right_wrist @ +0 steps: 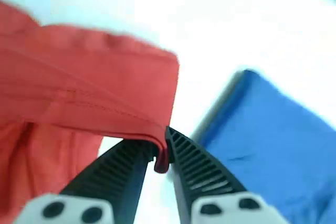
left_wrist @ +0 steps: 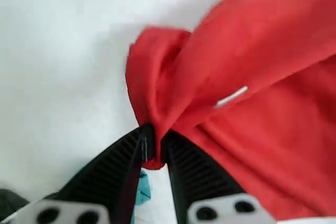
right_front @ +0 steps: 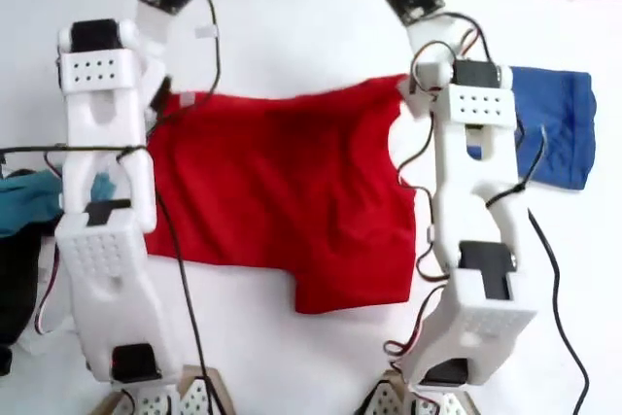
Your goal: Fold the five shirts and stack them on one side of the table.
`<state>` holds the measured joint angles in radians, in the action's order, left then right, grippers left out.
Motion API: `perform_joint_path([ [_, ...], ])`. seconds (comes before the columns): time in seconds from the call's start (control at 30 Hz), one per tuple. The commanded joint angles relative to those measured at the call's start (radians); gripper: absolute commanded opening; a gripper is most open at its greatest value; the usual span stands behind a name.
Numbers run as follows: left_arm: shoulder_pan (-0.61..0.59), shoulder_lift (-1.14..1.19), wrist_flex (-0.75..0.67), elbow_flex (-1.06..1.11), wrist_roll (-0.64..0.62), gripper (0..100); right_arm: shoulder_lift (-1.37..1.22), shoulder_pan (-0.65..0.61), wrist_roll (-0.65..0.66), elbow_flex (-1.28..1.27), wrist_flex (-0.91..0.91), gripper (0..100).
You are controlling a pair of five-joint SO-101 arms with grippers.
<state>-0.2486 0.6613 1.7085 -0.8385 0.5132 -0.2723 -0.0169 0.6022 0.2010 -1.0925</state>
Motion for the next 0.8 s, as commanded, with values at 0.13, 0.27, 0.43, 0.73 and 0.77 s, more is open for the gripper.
perform_joint_path([
  [0.13,-0.005,-0.011,0.078,-0.041,0.012,3,0.042,-0.012,-0.006,0.054,-0.124,1.9],
  [0.27,-0.025,-0.011,0.081,-0.039,0.005,3,0.097,-0.01,-0.002,0.052,-0.199,1.9],
  [0.43,-0.034,-0.133,0.081,0.094,0.008,3,0.18,-0.013,-0.005,0.051,-0.269,1.9],
  [0.73,-0.069,-0.601,0.025,0.65,0.058,3,0.51,-0.013,0.0,-0.331,-0.219,1.9],
  [0.77,-0.074,-0.649,0.021,0.696,0.064,3,0.573,-0.012,0.0,-0.41,-0.193,1.9],
])
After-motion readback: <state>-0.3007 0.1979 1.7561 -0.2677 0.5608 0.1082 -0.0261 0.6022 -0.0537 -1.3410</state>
